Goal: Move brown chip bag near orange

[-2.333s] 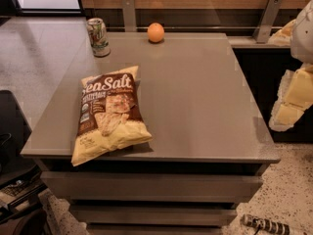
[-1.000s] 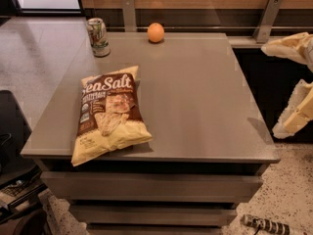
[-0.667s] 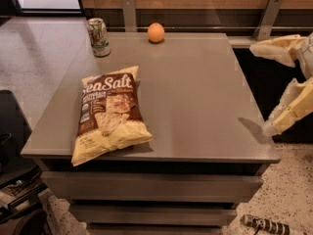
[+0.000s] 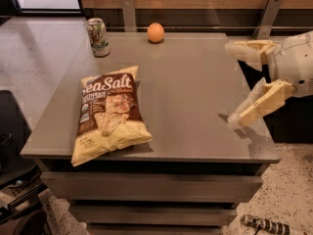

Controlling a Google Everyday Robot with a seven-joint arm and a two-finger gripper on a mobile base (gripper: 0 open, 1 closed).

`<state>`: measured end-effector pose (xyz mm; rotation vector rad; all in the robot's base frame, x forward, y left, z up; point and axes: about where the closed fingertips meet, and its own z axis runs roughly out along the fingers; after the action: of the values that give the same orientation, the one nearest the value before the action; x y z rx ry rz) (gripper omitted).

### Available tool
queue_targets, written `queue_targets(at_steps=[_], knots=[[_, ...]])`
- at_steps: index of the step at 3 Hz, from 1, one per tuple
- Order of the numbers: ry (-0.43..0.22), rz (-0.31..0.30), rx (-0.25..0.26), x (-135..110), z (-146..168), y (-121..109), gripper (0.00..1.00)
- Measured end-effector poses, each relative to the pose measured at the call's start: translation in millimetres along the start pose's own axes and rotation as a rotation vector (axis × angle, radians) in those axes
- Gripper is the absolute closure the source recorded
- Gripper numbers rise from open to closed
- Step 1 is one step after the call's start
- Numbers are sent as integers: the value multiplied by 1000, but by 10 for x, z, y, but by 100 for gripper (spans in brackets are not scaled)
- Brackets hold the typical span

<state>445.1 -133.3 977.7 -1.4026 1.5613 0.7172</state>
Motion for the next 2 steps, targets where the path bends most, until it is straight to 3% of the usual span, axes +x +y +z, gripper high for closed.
queue_targets(at_steps=[2], knots=[[-108, 40, 38, 173, 553, -270, 0]])
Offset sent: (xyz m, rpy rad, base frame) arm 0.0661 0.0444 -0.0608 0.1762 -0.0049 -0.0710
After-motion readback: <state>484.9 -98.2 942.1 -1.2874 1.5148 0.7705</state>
